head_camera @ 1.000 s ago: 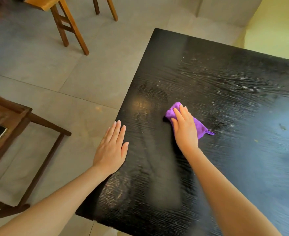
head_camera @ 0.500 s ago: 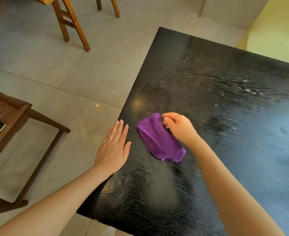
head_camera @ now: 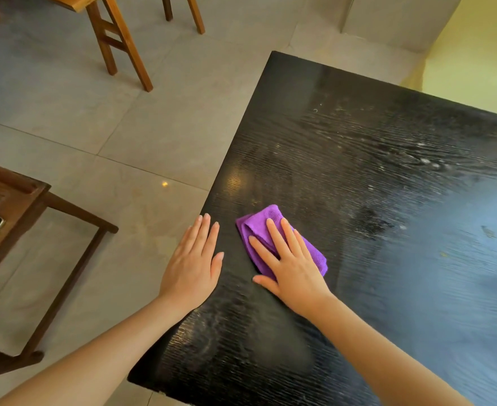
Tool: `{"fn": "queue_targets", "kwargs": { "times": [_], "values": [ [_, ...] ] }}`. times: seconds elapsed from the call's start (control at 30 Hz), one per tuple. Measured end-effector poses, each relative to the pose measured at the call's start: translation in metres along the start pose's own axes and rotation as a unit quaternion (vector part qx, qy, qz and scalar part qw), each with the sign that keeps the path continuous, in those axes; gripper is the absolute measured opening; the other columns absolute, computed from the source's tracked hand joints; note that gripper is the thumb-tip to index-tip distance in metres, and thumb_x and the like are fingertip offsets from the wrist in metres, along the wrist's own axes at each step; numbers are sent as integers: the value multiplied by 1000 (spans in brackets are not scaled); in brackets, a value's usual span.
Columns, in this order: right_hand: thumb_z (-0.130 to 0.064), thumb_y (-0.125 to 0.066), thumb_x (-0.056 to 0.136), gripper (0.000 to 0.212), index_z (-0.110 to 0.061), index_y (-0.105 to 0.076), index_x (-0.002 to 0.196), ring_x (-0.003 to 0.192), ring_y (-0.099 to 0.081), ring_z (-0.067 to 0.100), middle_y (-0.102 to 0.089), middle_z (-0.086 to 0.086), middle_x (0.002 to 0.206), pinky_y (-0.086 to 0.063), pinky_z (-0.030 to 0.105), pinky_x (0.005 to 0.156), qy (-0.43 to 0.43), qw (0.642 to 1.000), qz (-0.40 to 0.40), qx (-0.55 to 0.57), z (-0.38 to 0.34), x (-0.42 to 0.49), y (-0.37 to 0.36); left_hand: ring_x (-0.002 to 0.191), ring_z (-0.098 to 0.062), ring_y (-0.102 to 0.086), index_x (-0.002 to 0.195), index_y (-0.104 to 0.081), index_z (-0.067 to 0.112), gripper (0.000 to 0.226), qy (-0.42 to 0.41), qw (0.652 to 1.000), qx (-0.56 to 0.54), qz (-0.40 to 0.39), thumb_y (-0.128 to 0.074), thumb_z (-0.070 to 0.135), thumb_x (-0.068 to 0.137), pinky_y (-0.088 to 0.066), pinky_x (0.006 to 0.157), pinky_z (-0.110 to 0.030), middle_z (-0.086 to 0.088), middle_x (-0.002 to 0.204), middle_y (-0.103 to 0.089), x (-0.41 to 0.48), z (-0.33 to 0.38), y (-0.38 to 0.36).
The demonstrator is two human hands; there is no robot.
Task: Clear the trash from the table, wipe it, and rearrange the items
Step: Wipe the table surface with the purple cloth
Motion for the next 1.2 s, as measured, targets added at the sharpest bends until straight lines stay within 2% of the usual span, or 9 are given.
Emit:
{"fn": "queue_targets", "kwargs": {
  "times": [0.17, 0.27, 0.4, 0.57, 0.77, 0.97, 1.1, 1.2],
  "values": [
    [-55, -24, 93, 61, -24, -32, 145, 143, -22, 28, -28, 4, 155, -16, 41, 115, 1, 1000, 25, 6, 19, 37, 1, 144, -26, -24, 144, -32, 4, 60, 0, 1000, 7, 0, -26, 39, 95, -13, 115, -38, -15, 153, -29, 1, 0, -3],
    [-50, -23, 93, 60, -21, -36, 143, 142, -26, 29, -32, 5, 153, -24, 43, 116, -1, 1000, 22, 5, 32, 74, 8, 145, -26, -22, 146, -30, 5, 60, 0, 1000, 14, -5, -25, 39, 96, -14, 115, -40, -15, 155, -26, 0, -1, -5],
    [-37, -38, 97, 52, -20, -31, 145, 145, -17, 28, -20, 7, 157, -19, 41, 119, -54, 995, 47, 68, 74, 132, 22, 144, -26, -22, 145, -30, 6, 60, -2, 1000, 12, -6, -21, 41, 97, -12, 115, -40, -14, 154, -27, 0, -1, -4],
    [-30, -42, 97, 50, -14, -34, 143, 142, -23, 31, -29, 13, 153, -22, 41, 117, -121, 984, 83, 102, 119, 181, 36, 144, -26, -22, 146, -29, 6, 61, -2, 1000, -2, -6, -14, 41, 99, -13, 115, -40, -13, 155, -26, 0, 0, -4],
    [-19, -48, 95, 36, -14, -55, 130, 122, -50, 34, -53, 13, 136, -37, 38, 103, -59, 977, 126, 162, 91, 163, 35, 144, -27, -21, 145, -29, 4, 61, -2, 1000, 14, -14, -12, 41, 99, -4, 116, -36, -15, 154, -26, 0, -1, -4],
    [-32, -43, 93, 38, -17, -63, 121, 113, -57, 30, -59, 9, 131, -43, 32, 95, 11, 976, 102, 191, 60, 116, 28, 143, -27, -23, 144, -31, 2, 64, -1, 1000, 13, -24, -7, 41, 99, -2, 117, -32, -16, 153, -29, 2, 0, -1],
    [-30, -43, 92, 37, -16, -65, 117, 109, -60, 25, -61, 7, 129, -41, 26, 95, 46, 973, 105, 200, 36, 69, 18, 143, -25, -22, 144, -31, 2, 64, 3, 1000, 1, -17, -8, 40, 98, 1, 117, -29, -16, 153, -28, 1, -1, 0],
    [-35, -37, 97, 40, -15, -66, 115, 114, -56, 21, -63, 8, 126, -35, 23, 100, 63, 966, 115, 221, 17, 29, 11, 143, -25, -21, 144, -31, 2, 64, 4, 1000, 7, -10, -8, 40, 98, -1, 116, -29, -16, 153, -28, 2, -2, -2]
  ]
}}
Point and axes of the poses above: each hand's wrist, its own x-axis towards the middle knuckle, its own y-axis out of the back of the hand, z = x × y, the point moved 4 cm from there along x, towards the middle knuckle
